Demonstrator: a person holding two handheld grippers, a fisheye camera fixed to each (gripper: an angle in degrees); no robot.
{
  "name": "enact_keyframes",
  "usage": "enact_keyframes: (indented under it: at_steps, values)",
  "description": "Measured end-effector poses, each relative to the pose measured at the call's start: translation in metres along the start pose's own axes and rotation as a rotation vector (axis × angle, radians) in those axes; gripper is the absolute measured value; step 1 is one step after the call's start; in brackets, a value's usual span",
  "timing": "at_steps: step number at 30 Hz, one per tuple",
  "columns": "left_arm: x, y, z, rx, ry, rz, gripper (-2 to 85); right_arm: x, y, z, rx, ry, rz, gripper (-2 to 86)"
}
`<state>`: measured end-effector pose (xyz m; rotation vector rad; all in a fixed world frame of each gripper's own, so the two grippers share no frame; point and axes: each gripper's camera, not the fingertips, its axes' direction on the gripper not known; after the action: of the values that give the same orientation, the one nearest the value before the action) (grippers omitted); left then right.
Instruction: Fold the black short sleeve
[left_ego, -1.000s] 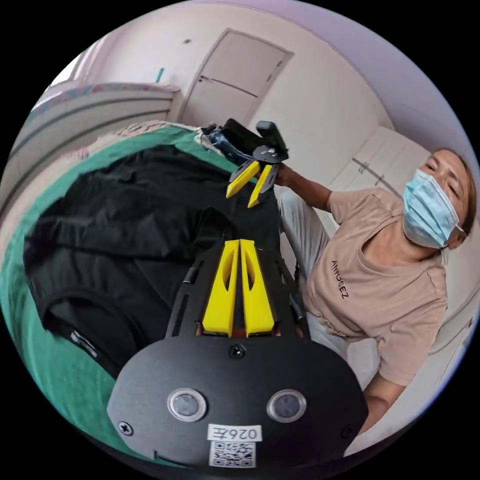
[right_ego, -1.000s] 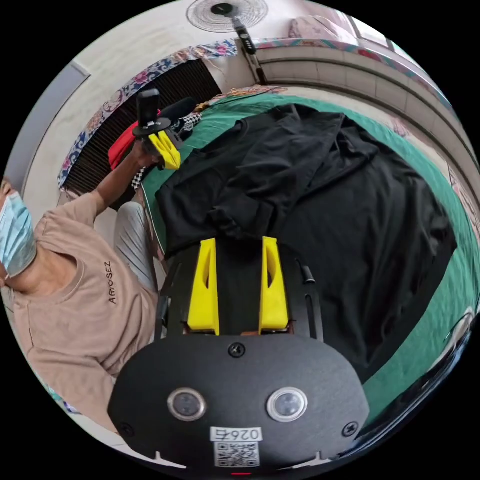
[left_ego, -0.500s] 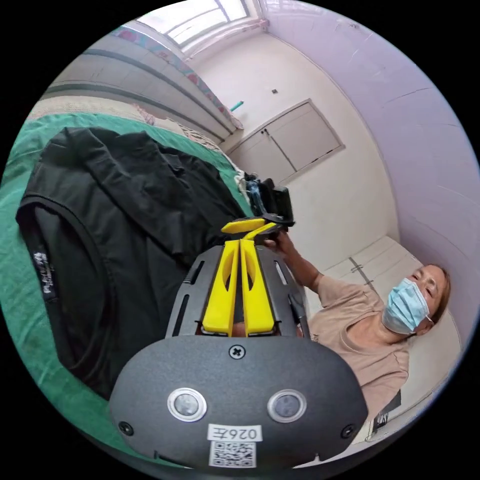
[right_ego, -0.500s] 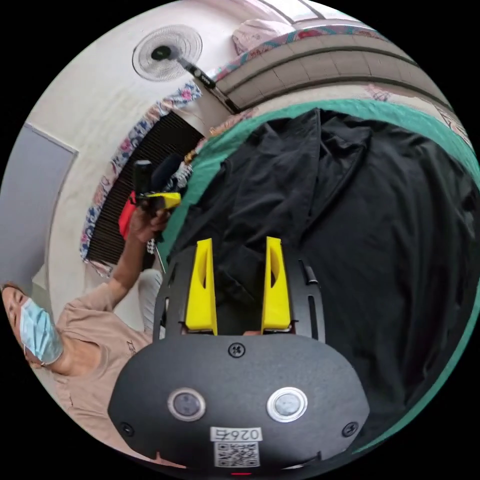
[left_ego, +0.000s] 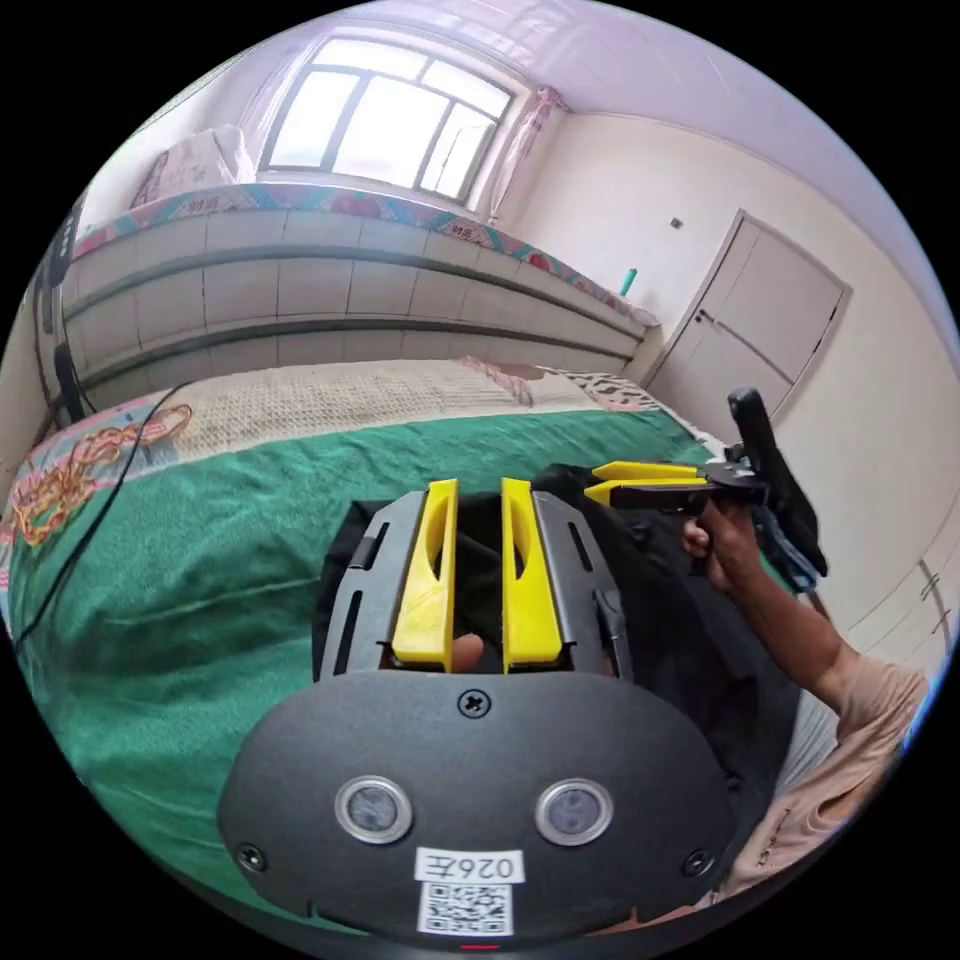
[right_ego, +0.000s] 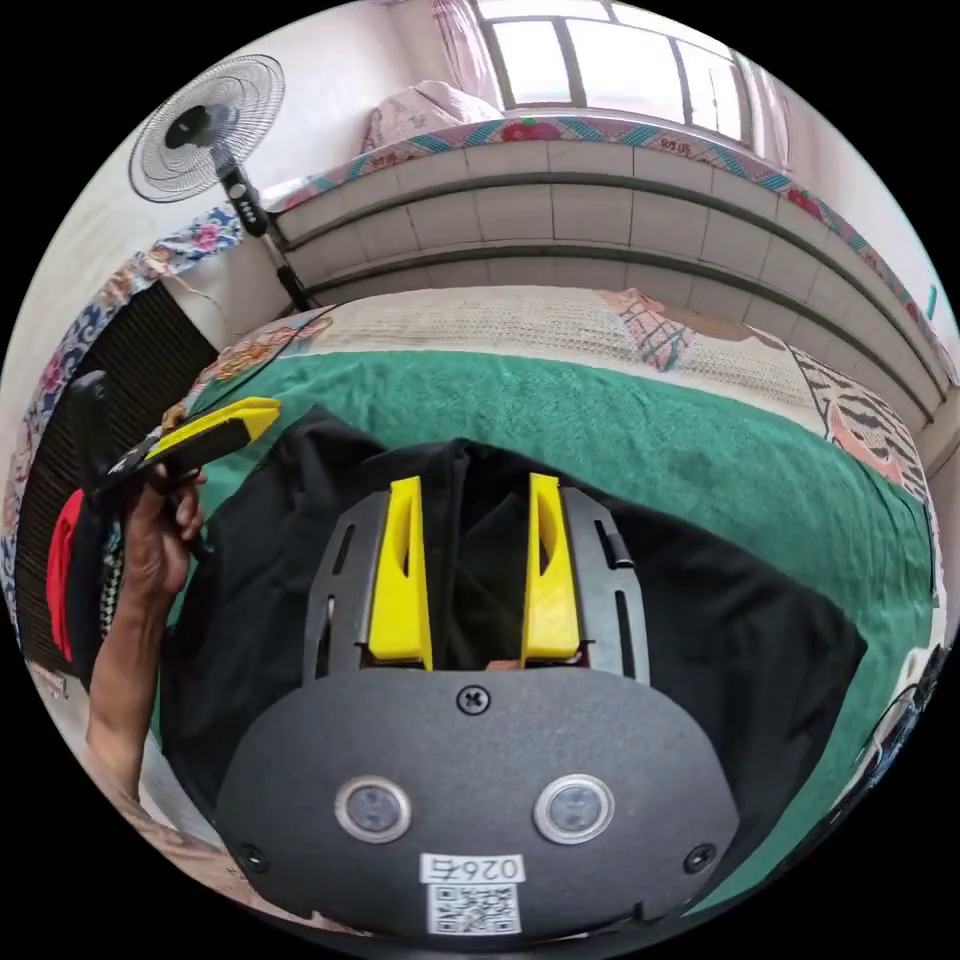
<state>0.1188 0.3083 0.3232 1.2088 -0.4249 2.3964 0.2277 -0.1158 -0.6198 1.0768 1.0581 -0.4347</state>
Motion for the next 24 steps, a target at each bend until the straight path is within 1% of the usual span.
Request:
enact_keyframes:
  at_steps: [1, 2, 3, 4, 5, 6, 8, 9, 10, 11, 13, 15, 17, 19, 21, 22, 23, 24]
  values:
    - [0.006, -0.008, 0.013, -0.048, -0.048, 0.036, 5.8, -0.003, -0.015, 0.028, -0.047, -0.012, 0.003, 7.3]
    - [0.008, -0.012, 0.022, -0.092, -0.087, 0.050, 5.0, -0.008, -0.025, 0.050, -0.114, -0.089, -0.045, 3.0]
    - [0.006, -0.019, 0.042, -0.212, -0.204, 0.058, 3.1, -0.010, -0.026, 0.053, -0.118, -0.140, -0.065, 0.9]
    - [0.002, -0.024, 0.059, -0.313, -0.254, 0.094, 0.8, -0.004, -0.018, 0.041, -0.040, -0.151, -0.026, 0.3]
    - [-0.001, -0.027, 0.054, -0.287, -0.239, 0.083, 0.4, 0.008, -0.003, 0.027, 0.058, -0.117, 0.014, 0.0]
    - [-0.012, -0.035, 0.045, -0.264, -0.223, -0.007, -0.3, 0.014, 0.002, 0.027, 0.072, -0.103, 0.027, 0.1]
    - [-0.027, -0.043, 0.035, -0.296, -0.162, -0.105, -0.7, 0.033, 0.016, 0.052, -0.007, -0.101, 0.051, 1.8]
    - [-0.030, -0.042, 0.019, -0.252, -0.171, -0.153, -0.8, 0.037, 0.020, 0.055, -0.020, -0.106, 0.061, 2.3]
    - [-0.026, -0.039, -0.001, -0.181, -0.191, -0.158, -0.9, 0.042, 0.031, 0.053, -0.007, -0.120, 0.083, 3.3]
    - [-0.023, -0.037, -0.009, -0.153, -0.197, -0.148, -0.9, 0.043, 0.043, 0.043, 0.026, -0.150, 0.085, 3.5]
    - [-0.017, -0.027, -0.034, -0.150, -0.204, -0.128, -1.0, 0.037, 0.063, 0.021, 0.087, -0.194, 0.065, 3.6]
    - [-0.011, -0.018, -0.055, -0.148, -0.153, -0.100, -1.0, 0.026, 0.087, -0.007, 0.132, -0.228, 0.024, 3.5]
    - [0.001, -0.005, -0.085, -0.117, -0.107, -0.071, -1.0, 0.009, 0.124, -0.052, 0.160, -0.254, -0.062, 3.0]
    - [0.028, 0.018, -0.135, -0.059, -0.057, -0.006, -1.0, -0.009, 0.161, -0.095, 0.180, -0.253, -0.149, 2.2]
    - [0.053, 0.037, -0.174, -0.006, 0.005, 0.059, -0.9, -0.034, 0.215, -0.150, 0.247, -0.217, -0.259, 0.2]
    - [0.071, 0.051, -0.202, 0.046, 0.059, 0.113, -0.9, -0.051, 0.258, -0.190, 0.316, -0.178, -0.322, -0.4]
    - [0.080, 0.058, -0.216, 0.080, 0.084, 0.140, -0.9, -0.064, 0.303, -0.225, 0.392, -0.152, -0.362, -0.7]
    - [0.097, 0.071, -0.242, 0.147, 0.120, 0.190, -0.8, -0.070, 0.325, -0.241, 0.425, -0.141, -0.374, -0.8]
